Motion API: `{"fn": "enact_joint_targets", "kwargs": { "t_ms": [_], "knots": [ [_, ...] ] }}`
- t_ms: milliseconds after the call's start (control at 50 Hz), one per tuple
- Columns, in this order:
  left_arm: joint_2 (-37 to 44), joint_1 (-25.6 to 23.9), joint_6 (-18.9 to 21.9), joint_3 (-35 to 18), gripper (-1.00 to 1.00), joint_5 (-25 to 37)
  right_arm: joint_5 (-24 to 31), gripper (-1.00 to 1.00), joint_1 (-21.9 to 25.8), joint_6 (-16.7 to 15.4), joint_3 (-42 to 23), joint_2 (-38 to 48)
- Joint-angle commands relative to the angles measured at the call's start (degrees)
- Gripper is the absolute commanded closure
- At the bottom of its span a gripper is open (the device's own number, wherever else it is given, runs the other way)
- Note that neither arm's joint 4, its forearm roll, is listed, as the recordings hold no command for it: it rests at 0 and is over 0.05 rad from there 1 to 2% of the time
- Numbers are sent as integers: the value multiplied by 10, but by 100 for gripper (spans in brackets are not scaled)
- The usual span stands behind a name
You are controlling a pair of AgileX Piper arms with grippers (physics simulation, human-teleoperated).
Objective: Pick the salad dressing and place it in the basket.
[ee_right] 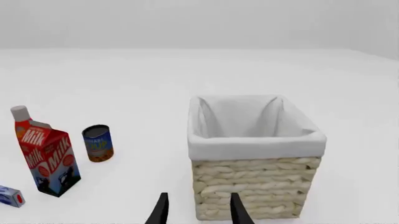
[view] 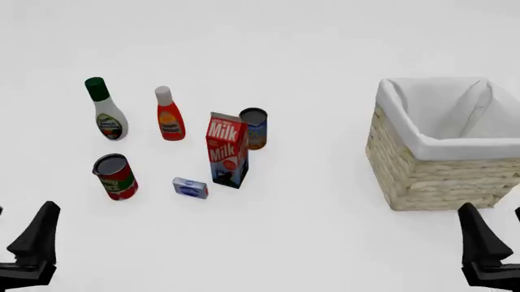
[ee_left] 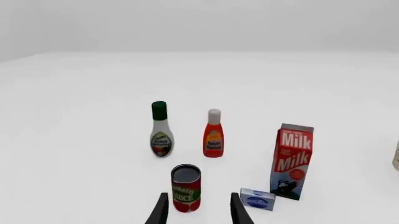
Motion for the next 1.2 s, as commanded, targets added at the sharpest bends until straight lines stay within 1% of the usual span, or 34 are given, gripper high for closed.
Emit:
{"fn": "enact_joint_targets", "kwargs": {
  "t_ms": [20,120,160,200,220,240,280,300,320,340,360,380,400,420,440,460,500,560,580,600,620,640,660,680,700,720,740,760,780,860,960,1000,1100,1200],
  "knots": [
    [-15,13,23,6,-100,9,18,-100,-4,-2,0,-16],
    [-15,16,25,-5,-100,10,19,-100,-3,0,-2,-17],
    [-15,20,43,-16,-100,10,19,-100,-4,1,-4,-17],
    [-3,18,37,-41,-100,22,20,-100,-3,3,-7,-17],
    [11,20,25,-49,-100,16,19,-100,-2,3,-7,-17],
    [42,21,27,-62,-100,-3,19,-100,-2,4,-9,-16],
    [94,42,7,-77,-100,-33,19,-100,-1,3,-10,-16],
    [153,40,15,-93,-100,-60,19,-100,-2,3,-11,-16],
    [183,46,21,-102,-100,-74,20,-100,-2,3,-11,-16],
    [184,46,21,-102,-100,-75,20,-100,-2,3,-11,-16],
    [213,58,8,-114,-100,-85,20,-100,-2,3,-11,-16],
    [245,58,11,-133,-100,-91,20,-100,-2,3,-11,-16],
    [254,58,28,-142,-100,-95,20,-100,-1,2,-11,-16],
    [270,57,33,-155,-100,-102,20,-100,-1,1,-12,-16],
    [304,46,31,-176,-100,-107,20,-100,-2,2,-13,-16],
    [305,46,31,-176,-100,-107,20,-100,-2,2,-13,-16],
    [333,54,34,-203,-100,-107,19,-100,-2,1,-13,-16],
    [366,41,38,-231,-100,-110,19,-100,-1,2,-12,-16],
    [388,35,28,-247,-100,-108,19,-100,-1,2,-12,-16],
    [404,43,50,-263,-100,-113,19,-100,1,0,-11,-16],
    [405,43,50,-263,-100,-113,19,-100,1,0,-11,-16],
    [422,44,49,-279,-100,-110,19,-100,1,0,-12,-16],
    [451,33,26,-308,-100,-100,19,-100,2,0,-13,-16],
    [463,29,20,-320,-100,-98,19,-100,2,1,-13,-16],
    [472,30,28,-328,-100,-100,19,-100,2,1,-12,-16],
    [492,32,25,-345,-100,-100,19,-100,3,0,-11,-16],
    [492,32,25,-345,-100,-100,18,-100,3,0,-11,-16],
    [513,31,27,-367,-100,-100,19,-100,5,0,-11,-17],
    [514,31,27,-367,-100,-100,19,-100,5,0,-11,-17],
    [571,41,18,-430,-100,-82,21,-100,7,2,-11,-17],
    [620,47,21,-505,-100,-52,21,-100,3,7,-10,-17],
    [634,55,30,-525,-100,-45,21,-100,4,7,-10,-17],
    [680,61,22,-581,-100,-23,21,-100,4,10,-8,-17],
    [741,76,30,-640,-100,-7,20,-100,7,8,-5,-17]
  ]
}}
